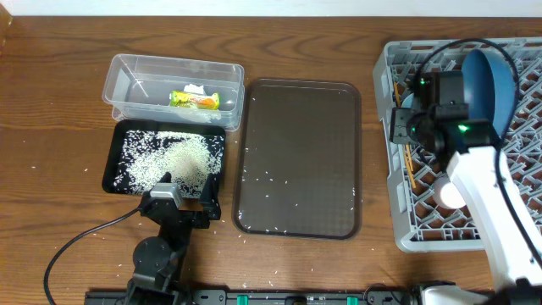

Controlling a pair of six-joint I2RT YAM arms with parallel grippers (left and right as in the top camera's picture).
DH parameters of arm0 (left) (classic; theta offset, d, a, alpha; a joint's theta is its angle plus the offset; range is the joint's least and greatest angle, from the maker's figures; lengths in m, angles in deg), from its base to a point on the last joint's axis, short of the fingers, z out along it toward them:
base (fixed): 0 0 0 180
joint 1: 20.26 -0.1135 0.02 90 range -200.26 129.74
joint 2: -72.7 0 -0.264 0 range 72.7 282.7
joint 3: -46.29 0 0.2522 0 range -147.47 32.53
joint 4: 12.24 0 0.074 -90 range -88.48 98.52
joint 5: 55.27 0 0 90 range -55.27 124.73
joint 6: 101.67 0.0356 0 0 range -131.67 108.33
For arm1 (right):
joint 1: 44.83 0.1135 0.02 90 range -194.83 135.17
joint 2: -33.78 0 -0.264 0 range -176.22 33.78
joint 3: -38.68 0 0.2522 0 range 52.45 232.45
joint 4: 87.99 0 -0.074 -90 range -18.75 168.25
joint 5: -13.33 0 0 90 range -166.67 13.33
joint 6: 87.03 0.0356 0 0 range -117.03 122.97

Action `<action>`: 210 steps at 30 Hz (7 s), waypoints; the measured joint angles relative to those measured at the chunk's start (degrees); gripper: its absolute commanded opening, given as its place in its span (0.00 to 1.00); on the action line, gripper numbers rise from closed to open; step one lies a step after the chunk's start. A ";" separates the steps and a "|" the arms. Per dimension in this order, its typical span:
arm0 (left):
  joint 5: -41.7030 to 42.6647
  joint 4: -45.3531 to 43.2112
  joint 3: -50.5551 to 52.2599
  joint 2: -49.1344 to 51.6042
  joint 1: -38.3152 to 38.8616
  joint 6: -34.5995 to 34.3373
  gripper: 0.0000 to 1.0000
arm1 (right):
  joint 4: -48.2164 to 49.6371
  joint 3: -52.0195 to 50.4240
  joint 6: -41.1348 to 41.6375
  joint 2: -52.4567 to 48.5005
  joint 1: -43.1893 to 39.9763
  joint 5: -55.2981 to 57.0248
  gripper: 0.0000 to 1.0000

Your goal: Sort waste into correct bins and load items into the dishwasher rack

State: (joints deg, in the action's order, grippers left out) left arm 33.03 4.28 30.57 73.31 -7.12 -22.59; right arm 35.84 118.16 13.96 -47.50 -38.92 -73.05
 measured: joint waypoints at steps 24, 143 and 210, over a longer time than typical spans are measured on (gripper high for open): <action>0.00 0.00 0.00 0.00 0.00 0.00 0.96 | -9.42 0.24 30.91 -4.59 -12.11 -0.74 0.44; 0.00 0.00 0.00 0.00 0.00 0.00 0.96 | -6.60 1.73 41.59 -4.48 -1.16 21.05 0.01; 0.00 0.00 0.00 0.00 0.00 0.00 0.96 | 31.41 1.68 -40.81 -24.33 16.98 78.38 0.65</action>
State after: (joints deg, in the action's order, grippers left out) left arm 33.03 4.28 30.57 73.31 -7.12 -22.59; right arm 67.25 119.84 -26.85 -71.82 -21.94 5.33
